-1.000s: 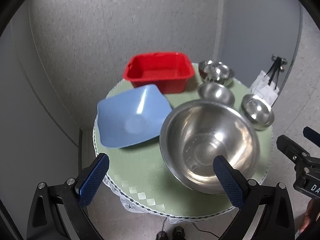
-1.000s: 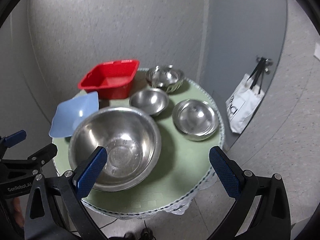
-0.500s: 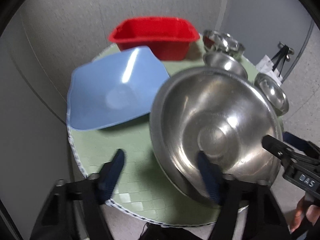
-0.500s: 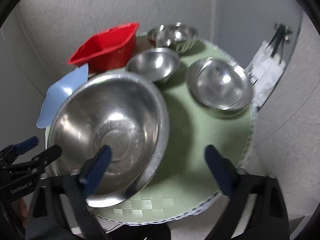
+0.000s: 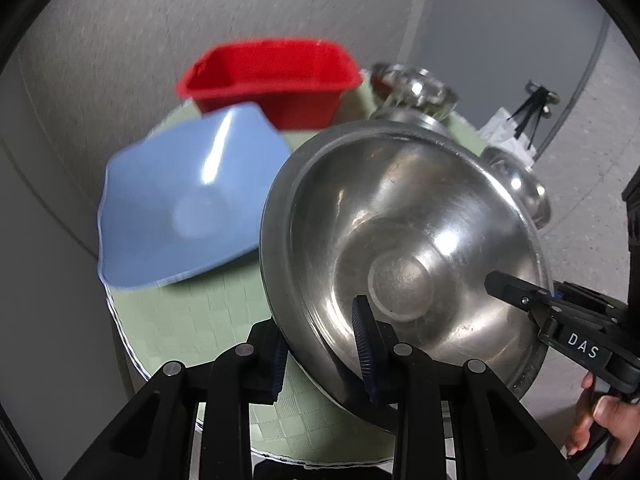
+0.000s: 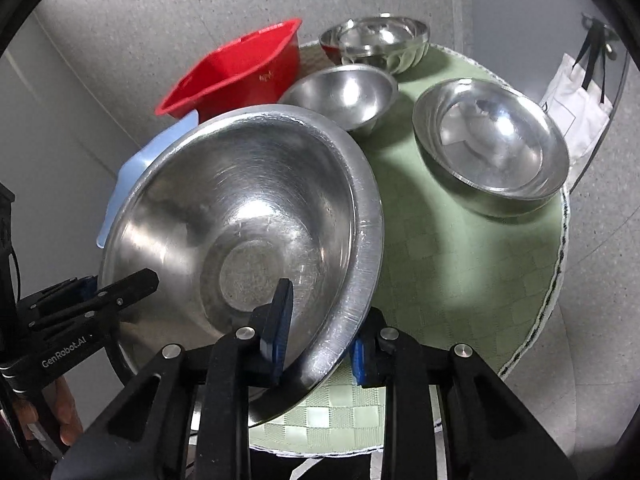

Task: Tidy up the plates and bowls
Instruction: 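Lift the large steel bowl into the red basin and open both grippers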

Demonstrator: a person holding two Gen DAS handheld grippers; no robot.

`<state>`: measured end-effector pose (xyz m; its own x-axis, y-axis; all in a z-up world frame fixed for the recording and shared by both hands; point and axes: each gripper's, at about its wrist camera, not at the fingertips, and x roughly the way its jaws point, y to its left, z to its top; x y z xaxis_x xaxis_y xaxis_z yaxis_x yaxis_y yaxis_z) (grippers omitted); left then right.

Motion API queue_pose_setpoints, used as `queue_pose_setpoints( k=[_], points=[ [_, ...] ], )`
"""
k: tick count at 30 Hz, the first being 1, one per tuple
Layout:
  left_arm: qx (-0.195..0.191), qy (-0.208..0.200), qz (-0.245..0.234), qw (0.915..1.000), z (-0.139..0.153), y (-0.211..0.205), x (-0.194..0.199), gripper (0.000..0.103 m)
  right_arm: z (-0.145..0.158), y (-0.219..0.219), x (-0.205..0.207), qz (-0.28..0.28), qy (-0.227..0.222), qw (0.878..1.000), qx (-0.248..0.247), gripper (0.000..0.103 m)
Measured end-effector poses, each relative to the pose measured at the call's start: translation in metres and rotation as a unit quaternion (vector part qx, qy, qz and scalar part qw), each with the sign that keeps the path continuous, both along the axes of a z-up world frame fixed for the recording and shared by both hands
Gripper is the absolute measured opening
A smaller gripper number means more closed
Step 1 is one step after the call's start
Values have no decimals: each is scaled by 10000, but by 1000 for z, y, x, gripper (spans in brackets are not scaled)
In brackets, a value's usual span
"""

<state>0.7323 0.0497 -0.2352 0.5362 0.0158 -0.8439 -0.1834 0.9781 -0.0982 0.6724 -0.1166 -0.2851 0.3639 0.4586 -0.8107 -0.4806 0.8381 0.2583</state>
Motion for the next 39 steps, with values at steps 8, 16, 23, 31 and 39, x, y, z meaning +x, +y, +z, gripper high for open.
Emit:
queue_pose_setpoints(
  k=[8, 16, 23, 31, 39],
  points=[
    [-4, -599, -303, 9977, 54, 15, 8, 27, 62, 17, 10, -178, -594, 9979, 165, 25],
    [105, -1031, -521, 9933, 87, 100, 67, 27, 107, 97, 72, -388, -966, 9940, 341, 25],
    [38, -621, -595, 9963, 60, 176, 143, 27, 92, 178, 139, -617, -684, 9957, 127, 25],
    [68, -75, -715, 9974, 8, 211, 206, 27, 52, 214, 188, -845, -136, 9961, -197, 26],
    [-2, 23, -737, 9973, -9, 215, 243, 30, 30, 234, 210, -920, 203, 9949, -363, 30]
  ],
)
